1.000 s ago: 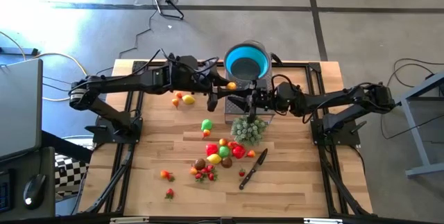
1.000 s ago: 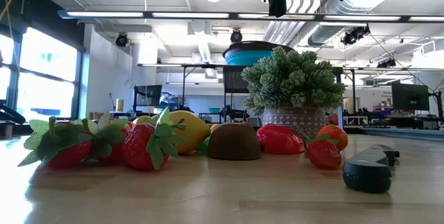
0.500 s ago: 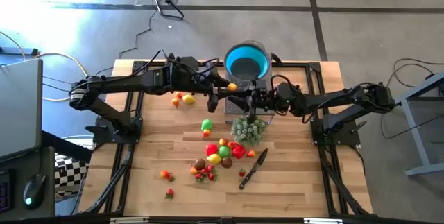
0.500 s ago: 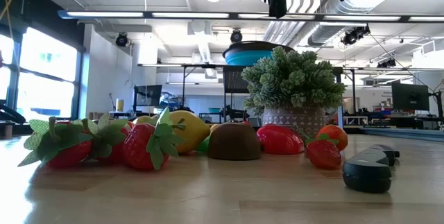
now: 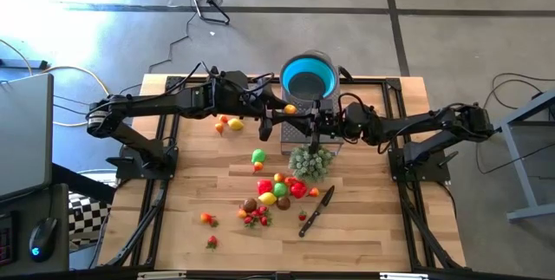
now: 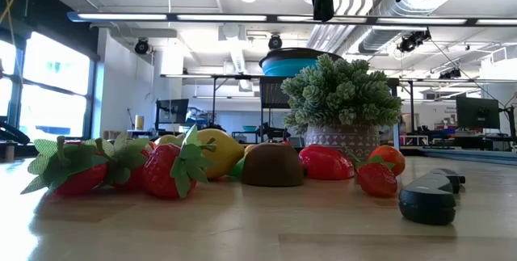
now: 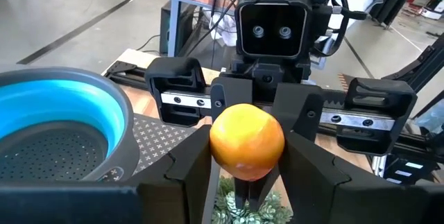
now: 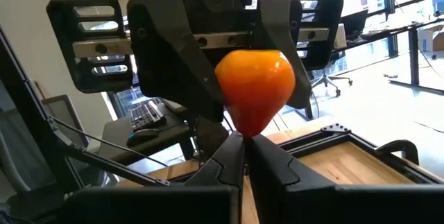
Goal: Pick & Place Fruit
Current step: Put the orange pear into the blue strainer bowl, then put the yellow lemon into the blue strainer bowl
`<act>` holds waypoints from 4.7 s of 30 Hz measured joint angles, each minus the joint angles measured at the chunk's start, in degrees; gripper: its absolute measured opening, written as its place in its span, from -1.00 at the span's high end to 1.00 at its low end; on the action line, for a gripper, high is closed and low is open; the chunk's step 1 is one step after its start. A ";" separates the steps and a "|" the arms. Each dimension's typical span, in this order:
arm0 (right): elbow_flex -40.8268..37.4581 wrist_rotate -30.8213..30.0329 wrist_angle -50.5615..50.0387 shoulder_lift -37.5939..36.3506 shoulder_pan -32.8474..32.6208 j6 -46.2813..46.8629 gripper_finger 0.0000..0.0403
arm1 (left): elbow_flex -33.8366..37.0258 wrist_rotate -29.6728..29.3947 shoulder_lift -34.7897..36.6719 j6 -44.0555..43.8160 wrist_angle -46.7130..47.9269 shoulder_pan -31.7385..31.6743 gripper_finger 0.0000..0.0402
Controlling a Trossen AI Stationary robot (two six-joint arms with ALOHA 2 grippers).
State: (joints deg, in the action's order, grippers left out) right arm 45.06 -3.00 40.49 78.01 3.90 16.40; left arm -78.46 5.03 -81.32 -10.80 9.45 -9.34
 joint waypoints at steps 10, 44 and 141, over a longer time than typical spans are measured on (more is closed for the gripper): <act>-0.01 0.17 0.00 -0.01 -0.02 0.28 0.98 | 0.00 -0.03 0.00 -0.29 0.07 0.00 0.25; 0.23 0.12 -2.36 -3.42 3.49 2.38 0.98 | -0.02 -5.87 7.82 3.08 0.85 -0.02 -0.11; 26.25 2.53 -65.86 -13.92 15.96 -5.77 0.99 | -0.04 -19.64 17.10 -2.23 32.07 0.00 0.57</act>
State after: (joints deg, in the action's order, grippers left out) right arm 71.31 -0.47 -25.37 64.10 19.86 10.63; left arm -78.50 -14.61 -64.22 -13.03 41.53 -9.34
